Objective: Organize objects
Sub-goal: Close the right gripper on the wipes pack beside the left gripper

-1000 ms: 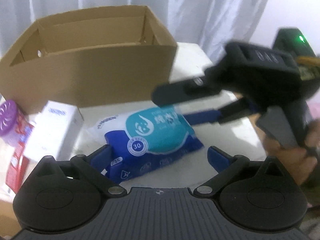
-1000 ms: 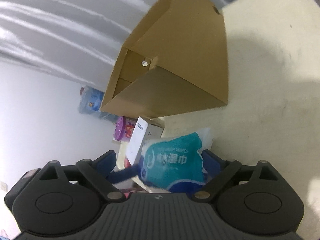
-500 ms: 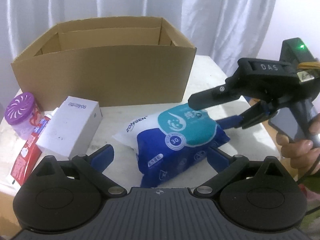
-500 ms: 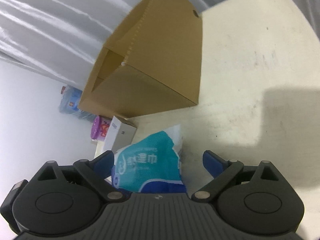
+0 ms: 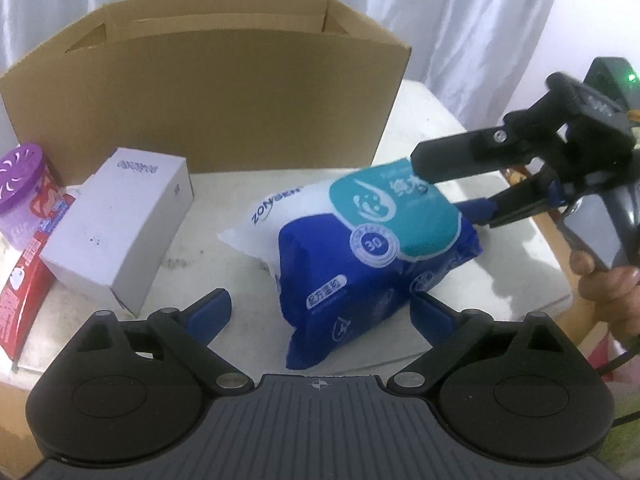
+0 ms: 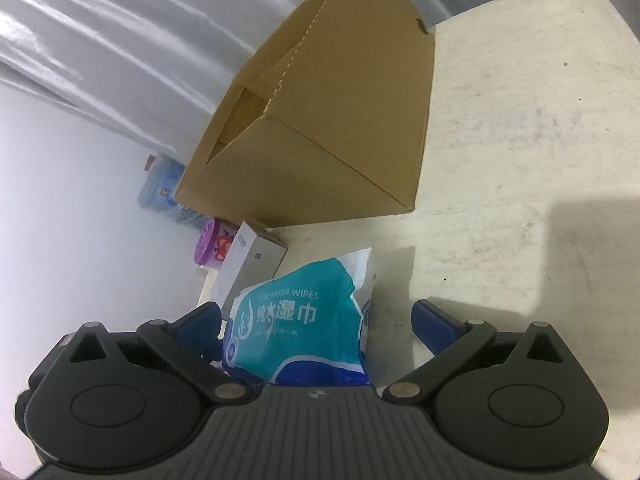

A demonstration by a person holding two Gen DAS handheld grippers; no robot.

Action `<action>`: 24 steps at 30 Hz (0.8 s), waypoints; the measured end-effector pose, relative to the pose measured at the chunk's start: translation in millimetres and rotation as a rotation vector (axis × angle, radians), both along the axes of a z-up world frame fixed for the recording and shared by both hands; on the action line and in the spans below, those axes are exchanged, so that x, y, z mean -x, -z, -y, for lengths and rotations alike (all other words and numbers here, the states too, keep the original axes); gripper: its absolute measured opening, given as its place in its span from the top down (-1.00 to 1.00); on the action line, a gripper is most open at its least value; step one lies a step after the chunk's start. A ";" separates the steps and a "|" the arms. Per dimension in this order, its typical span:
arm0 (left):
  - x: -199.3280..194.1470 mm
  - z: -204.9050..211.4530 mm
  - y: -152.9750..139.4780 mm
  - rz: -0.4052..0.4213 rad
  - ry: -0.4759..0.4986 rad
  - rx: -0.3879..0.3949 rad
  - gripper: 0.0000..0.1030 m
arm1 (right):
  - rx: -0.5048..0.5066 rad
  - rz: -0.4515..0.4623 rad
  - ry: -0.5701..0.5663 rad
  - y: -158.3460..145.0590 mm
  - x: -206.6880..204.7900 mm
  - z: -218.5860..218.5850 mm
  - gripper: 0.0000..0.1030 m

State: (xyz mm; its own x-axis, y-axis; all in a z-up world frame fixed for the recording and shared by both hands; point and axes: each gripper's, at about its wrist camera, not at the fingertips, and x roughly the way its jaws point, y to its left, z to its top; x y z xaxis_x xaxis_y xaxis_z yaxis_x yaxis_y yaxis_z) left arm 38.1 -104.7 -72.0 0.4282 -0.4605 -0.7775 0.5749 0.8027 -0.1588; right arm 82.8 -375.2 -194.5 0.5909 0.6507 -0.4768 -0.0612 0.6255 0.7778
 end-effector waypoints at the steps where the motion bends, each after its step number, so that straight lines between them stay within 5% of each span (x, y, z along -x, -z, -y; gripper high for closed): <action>1: 0.5 -0.9 0.2 0.006 -0.003 -0.001 -0.88 | -0.004 0.005 0.000 0.9 1.0 0.1 -1.00; 8: 6.9 4.0 0.7 0.034 0.031 0.009 -0.56 | 0.126 0.021 -0.024 -10.1 2.0 -19.3 -0.97; 16: 9.8 7.9 0.2 0.041 0.034 0.005 -0.37 | 0.059 0.007 0.005 -5.0 10.2 -14.9 -0.40; 24: 6.2 2.5 -3.4 0.001 -0.001 0.037 -0.26 | 0.083 0.012 0.001 -11.2 11.6 -22.8 -0.40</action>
State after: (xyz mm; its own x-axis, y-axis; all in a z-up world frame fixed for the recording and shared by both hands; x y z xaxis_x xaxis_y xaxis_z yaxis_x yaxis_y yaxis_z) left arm 31.9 -107.2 -68.7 0.4293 -0.4886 -0.7595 0.5740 0.7969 -0.1883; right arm 71.2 -352.4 -183.3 0.5979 0.6085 -0.5218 -0.0694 0.6878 0.7226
